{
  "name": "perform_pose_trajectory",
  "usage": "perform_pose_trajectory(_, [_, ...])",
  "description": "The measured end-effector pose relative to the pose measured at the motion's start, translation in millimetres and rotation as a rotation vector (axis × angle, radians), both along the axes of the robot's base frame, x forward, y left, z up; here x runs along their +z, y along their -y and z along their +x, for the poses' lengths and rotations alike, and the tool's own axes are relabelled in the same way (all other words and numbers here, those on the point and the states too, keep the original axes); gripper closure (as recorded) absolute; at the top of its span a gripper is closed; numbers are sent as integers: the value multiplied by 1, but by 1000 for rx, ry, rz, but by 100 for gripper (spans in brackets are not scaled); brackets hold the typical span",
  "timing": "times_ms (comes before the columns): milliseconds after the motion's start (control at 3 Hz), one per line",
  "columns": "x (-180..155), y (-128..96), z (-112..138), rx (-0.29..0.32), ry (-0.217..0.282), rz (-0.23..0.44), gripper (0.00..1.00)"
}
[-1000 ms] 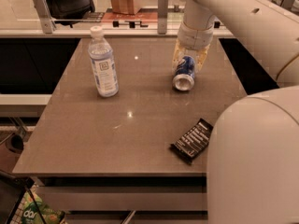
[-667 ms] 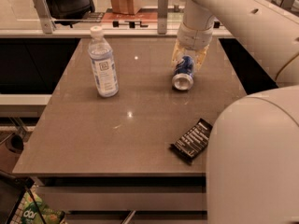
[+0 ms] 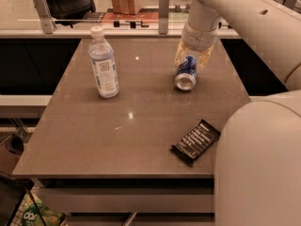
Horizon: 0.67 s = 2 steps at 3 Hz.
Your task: Place pepsi can upright
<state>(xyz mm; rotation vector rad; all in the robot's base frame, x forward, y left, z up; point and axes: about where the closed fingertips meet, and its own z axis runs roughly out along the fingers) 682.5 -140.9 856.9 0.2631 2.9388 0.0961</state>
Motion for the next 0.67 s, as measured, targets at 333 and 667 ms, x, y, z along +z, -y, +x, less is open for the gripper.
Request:
perform_pose_trajectory(333, [5,16,-6,-46,72,41,100])
perform_pose_trajectory(667, [5,30,-15,-97,151,101,100])
